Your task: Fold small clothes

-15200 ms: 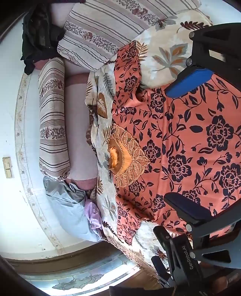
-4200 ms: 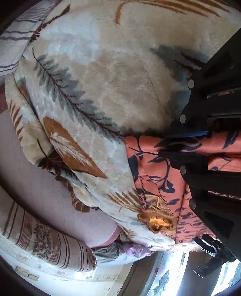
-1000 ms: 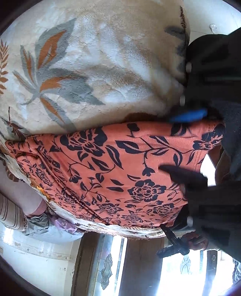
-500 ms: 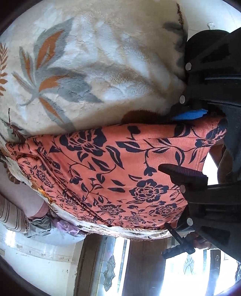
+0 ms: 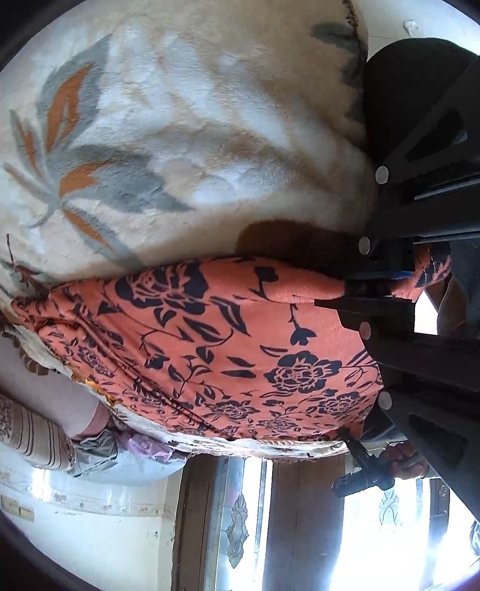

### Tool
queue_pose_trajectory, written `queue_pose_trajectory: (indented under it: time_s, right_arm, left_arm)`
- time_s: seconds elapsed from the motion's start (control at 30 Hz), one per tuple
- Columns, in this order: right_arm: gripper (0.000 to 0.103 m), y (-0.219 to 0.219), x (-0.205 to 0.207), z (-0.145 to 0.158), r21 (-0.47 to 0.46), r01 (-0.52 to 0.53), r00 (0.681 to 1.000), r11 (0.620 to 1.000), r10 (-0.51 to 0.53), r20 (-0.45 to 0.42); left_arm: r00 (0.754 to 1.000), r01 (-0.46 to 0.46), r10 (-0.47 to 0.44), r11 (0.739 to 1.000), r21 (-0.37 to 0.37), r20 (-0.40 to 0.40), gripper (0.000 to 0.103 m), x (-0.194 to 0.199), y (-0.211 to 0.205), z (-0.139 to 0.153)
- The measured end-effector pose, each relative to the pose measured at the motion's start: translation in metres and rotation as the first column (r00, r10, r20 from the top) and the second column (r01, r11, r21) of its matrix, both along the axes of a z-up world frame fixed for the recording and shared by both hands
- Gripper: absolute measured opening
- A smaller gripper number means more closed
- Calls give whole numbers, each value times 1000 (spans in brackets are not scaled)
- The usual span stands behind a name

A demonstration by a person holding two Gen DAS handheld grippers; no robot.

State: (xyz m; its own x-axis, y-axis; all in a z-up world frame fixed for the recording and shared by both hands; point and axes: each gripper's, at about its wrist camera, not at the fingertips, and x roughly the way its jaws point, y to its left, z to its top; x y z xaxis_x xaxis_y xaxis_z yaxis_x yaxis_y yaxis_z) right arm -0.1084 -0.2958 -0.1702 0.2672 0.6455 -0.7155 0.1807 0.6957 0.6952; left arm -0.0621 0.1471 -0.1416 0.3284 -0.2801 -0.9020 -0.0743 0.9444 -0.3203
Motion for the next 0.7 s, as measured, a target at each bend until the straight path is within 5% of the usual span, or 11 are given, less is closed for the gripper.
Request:
queue_pose_trajectory:
  time_s: [0.23,0.4,0.57,0.7]
  right_arm:
    - [10,2,13,-8,-6,-37,999,999,37,-36]
    - [6,-3,33,38,138,3,996,990,-15,88]
    - [6,-30,123,105,211,66,947,975,-128,296]
    - [9,-51,212,98,219,219,907,951,-281,312]
  left_arm:
    - [999,35,-35,999,-7,-5,7,6,0,3]
    - [986,76,-67,996,-56,150,7,35,0,65]
    - [936,47,-4,993,-112,353,7,137,8,133]
    - [923,-40,65,996,-75,378,16,246,10,115]
